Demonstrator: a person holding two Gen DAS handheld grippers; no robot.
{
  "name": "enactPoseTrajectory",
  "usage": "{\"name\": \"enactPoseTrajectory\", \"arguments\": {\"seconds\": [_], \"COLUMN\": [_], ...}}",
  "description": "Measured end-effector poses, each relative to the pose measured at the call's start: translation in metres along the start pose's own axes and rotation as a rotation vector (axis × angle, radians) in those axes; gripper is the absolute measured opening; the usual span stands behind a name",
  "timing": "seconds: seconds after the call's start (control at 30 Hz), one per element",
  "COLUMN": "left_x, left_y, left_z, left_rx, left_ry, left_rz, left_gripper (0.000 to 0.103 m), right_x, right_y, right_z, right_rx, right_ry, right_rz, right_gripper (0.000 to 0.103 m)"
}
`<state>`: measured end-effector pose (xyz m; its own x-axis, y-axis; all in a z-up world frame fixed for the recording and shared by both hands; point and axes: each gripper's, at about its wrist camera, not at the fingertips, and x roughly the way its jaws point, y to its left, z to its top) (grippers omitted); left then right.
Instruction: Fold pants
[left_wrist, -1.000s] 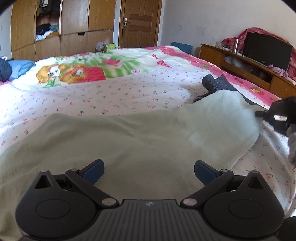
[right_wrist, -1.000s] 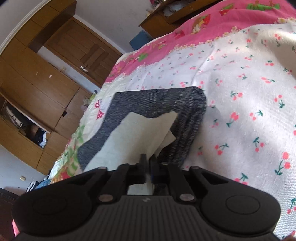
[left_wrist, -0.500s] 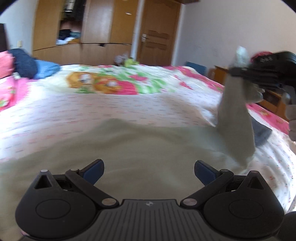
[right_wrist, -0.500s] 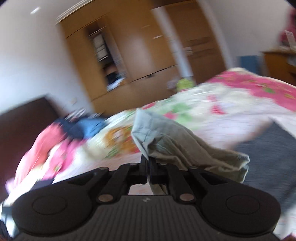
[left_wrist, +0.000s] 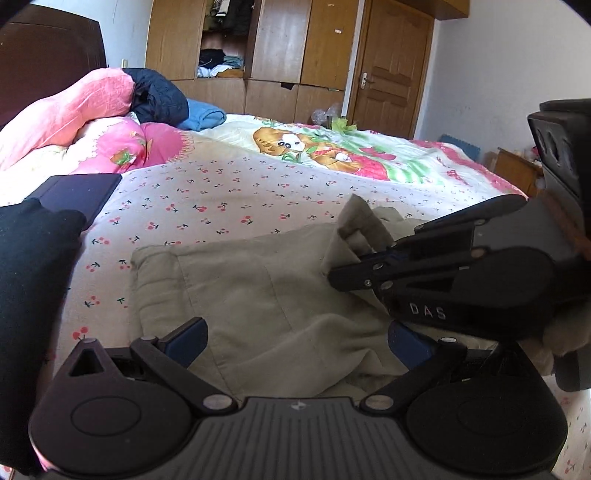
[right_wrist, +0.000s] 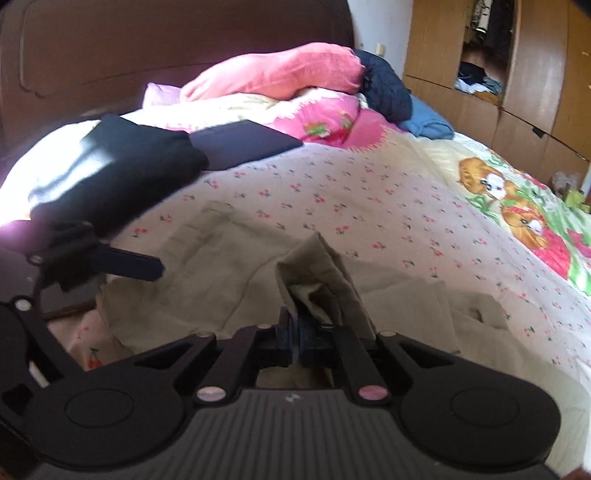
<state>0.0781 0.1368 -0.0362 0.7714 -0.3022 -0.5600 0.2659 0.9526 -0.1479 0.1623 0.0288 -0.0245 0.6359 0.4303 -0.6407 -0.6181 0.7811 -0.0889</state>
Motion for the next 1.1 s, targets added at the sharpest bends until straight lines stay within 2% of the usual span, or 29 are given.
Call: {"name": "enactPoseTrajectory", "arguments": {"seconds": [0.03, 0.1, 0.23, 0.3, 0.43, 0.5, 0.63, 0.67, 0.7, 0.8, 0.9, 0.93, 1.0, 1.1], "left_x": [-0.001, -0.006, -0.014, -0.014, -0.021, -0.023, -0.016, -0.012, -0.006, 0.020, 0.045, 0.050, 0.058, 0.064], "left_y": [0.001, 0.005, 0.011, 0.016, 0.022, 0.025, 0.019, 0.016, 0.013, 0.005, -0.013, -0.020, -0.031, -0.034], "left_z": [-0.001, -0.003, -0.007, -0.008, -0.008, -0.005, 0.007, 0.011, 0.015, 0.024, 0.024, 0.024, 0.023, 0.024], "left_rx": [-0.010, -0.009, 0.006, -0.017, -0.047, -0.061, -0.056, -0.050, -0.045, -0.038, 0.046, 0.085, 0.133, 0.126], "left_ry": [-0.002, -0.008, -0.021, -0.023, -0.049, -0.075, -0.108, -0.115, -0.124, -0.109, -0.075, -0.068, -0.051, -0.024], "left_rz": [-0.015, -0.026, -0.027, -0.042, -0.045, -0.063, -0.125, -0.135, -0.147, -0.176, -0.145, -0.128, -0.101, -0.106], "left_gripper": [0.103, 0.103, 0.103, 0.103, 0.103, 0.103, 0.103, 0.103, 0.103, 0.103, 0.103, 0.103, 0.103, 0.103], "right_x": [-0.002, -0.004, -0.019, -0.015, -0.009, -0.010, -0.017, -0.020, -0.021, -0.012, 0.001, 0.007, 0.017, 0.025], "right_y": [0.001, 0.001, -0.013, -0.030, -0.072, -0.087, -0.113, -0.120, -0.124, -0.131, -0.133, -0.132, -0.132, -0.126], "right_z": [-0.001, 0.001, -0.007, -0.009, -0.018, -0.025, -0.038, -0.043, -0.047, -0.047, -0.045, -0.044, -0.038, -0.019], "right_rx": [0.009, 0.027, 0.139, 0.273, 0.642, 0.775, 0.986, 1.036, 1.075, 1.095, 1.086, 1.087, 1.066, 1.014], "right_ry": [0.000, 0.025, 0.040, 0.048, 0.027, 0.015, -0.020, -0.025, -0.026, 0.001, 0.020, 0.024, 0.044, 0.052], "right_rz": [-0.009, -0.021, 0.006, 0.018, 0.106, 0.120, 0.154, 0.165, 0.171, 0.138, 0.121, 0.123, 0.148, 0.182], "right_gripper": [0.008, 0.024, 0.037, 0.042, 0.047, 0.054, 0.058, 0.064, 0.065, 0.065, 0.063, 0.055, 0.014, 0.013]}}
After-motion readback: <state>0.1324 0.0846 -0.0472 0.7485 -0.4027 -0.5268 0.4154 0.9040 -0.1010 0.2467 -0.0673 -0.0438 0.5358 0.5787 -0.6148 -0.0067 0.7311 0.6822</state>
